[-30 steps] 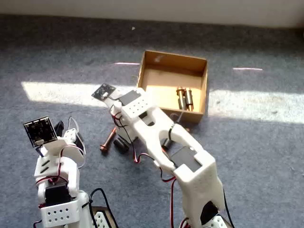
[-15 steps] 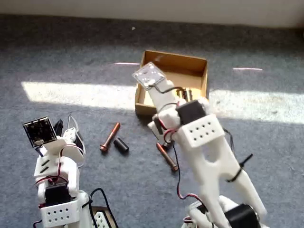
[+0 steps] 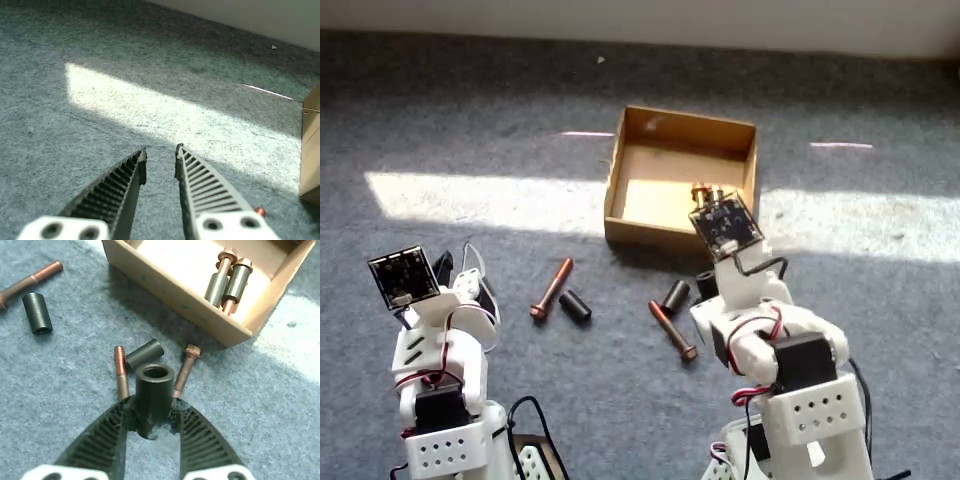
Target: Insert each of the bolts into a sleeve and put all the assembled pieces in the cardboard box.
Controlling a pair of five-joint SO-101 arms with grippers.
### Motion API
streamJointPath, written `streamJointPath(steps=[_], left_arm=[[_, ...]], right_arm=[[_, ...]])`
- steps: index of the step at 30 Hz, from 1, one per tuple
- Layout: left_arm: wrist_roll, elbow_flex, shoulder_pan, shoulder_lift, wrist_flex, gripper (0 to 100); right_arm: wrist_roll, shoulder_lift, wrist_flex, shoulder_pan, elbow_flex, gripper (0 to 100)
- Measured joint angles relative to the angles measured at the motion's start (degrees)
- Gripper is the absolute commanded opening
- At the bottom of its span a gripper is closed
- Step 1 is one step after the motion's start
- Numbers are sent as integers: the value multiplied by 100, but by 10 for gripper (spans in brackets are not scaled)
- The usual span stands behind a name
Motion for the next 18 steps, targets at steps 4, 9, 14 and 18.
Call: streamJointPath(steps=[4, 9, 14, 18], left_arm=[[0, 0, 0, 0, 0, 119], [0, 0, 0, 0, 0, 119], [0, 0, 0, 0, 0, 119], [0, 0, 0, 0, 0, 119]], right_arm=[[-369, -659, -624, 316, 949, 5], [-510, -1310, -1143, 651, 1855, 5], [-791, -2013, -1319, 765, 2418, 5], [-905, -2725, -1319, 774, 2708, 5]])
